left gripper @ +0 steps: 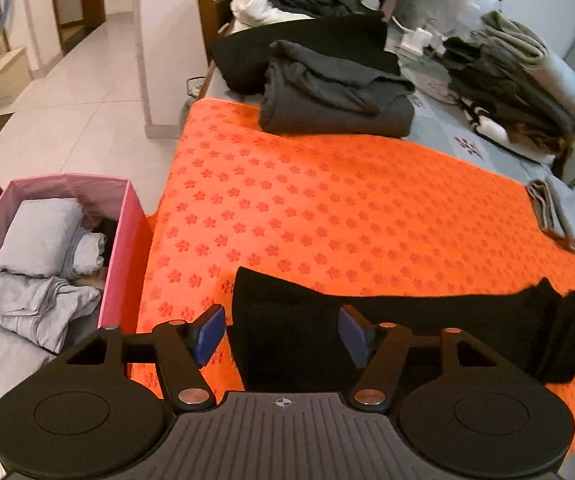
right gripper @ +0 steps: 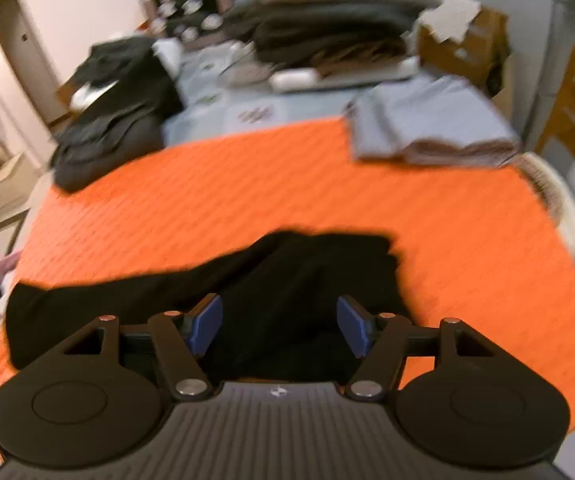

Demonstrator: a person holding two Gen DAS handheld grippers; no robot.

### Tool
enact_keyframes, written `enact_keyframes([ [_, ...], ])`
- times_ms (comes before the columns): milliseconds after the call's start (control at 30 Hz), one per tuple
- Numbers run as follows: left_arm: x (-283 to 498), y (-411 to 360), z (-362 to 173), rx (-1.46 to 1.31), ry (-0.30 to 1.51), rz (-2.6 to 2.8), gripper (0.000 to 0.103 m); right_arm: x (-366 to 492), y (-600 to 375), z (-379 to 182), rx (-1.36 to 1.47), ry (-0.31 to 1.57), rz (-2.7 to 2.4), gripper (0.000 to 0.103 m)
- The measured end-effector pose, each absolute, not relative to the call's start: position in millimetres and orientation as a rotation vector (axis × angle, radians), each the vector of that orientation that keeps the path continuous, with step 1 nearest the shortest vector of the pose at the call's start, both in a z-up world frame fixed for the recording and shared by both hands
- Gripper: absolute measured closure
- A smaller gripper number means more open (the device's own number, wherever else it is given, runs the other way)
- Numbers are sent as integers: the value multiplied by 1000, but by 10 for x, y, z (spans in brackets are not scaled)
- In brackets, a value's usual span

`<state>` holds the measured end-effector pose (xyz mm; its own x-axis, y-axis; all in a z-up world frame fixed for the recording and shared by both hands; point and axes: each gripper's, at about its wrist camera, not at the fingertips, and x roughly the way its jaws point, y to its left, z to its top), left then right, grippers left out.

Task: Fold clothes
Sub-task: 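Grasp the trouser end with the left gripper while the right gripper holds the other end, then stretch the black trousers flat across the mat with both grippers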

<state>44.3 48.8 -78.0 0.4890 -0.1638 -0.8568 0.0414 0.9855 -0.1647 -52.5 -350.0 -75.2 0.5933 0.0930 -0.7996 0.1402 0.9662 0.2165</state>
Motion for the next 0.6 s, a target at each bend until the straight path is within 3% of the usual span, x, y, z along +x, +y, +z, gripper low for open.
enact_keyframes([
  [400,276,392,-769,-66,1051,-206,33,-506,-2852,-1388,359,1068,53,34],
  [467,243,371,-775,-56,1052,-211,33,-467,-2810,-1435,348,1071,43,49],
  [567,202,322,-789,-39,1057,-208,33,-413,-2822,-1430,338,1054,18,89],
  [600,191,301,-785,-35,1054,-207,33,-406,-2847,-1416,343,1045,16,94],
])
